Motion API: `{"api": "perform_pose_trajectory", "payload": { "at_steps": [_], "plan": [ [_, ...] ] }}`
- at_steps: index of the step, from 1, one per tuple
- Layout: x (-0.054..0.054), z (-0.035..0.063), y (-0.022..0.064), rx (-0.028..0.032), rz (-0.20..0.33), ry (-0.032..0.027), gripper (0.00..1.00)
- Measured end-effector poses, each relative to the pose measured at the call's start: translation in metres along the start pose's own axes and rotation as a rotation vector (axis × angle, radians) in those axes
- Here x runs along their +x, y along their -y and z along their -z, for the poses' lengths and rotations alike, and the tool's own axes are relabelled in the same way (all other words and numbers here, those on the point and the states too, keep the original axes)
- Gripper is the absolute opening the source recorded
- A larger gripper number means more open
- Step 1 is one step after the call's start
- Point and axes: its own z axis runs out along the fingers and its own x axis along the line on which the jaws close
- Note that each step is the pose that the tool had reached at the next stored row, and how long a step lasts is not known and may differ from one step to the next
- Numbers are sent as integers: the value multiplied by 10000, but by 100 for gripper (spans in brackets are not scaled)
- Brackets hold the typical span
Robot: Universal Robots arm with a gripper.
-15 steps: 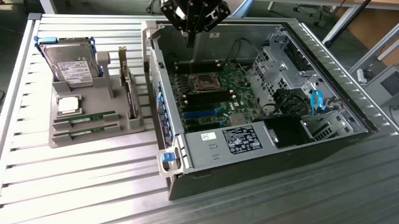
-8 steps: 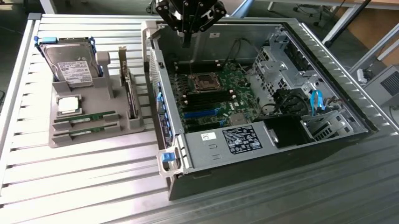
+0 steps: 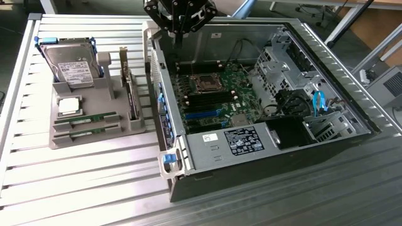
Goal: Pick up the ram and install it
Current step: 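Reach for the ram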
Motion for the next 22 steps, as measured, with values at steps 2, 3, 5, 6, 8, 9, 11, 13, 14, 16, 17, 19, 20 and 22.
{"api": "perform_pose_trajectory", "payload": {
  "at_steps": [2,3,5,6,8,9,11,13,14,16,17,19,20,22],
  "plan": [
    [55,2,4,0,1,0,9],
    [64,2,5,0,1,0,9],
    [110,3,9,-1,2,0,9],
    [128,3,10,0,1,0,9],
    [184,5,14,0,1,0,9],
    [202,6,15,0,1,0,9],
    [241,6,18,-1,1,0,9],
    [283,8,21,-1,1,0,9],
    [302,8,23,-1,1,0,9],
    [346,10,26,0,1,-1,9],
    [390,11,30,0,1,0,9],
    [443,12,33,0,1,0,9],
    [463,13,35,0,2,0,9],
    [508,14,38,-1,1,1,9]
  ]
}}
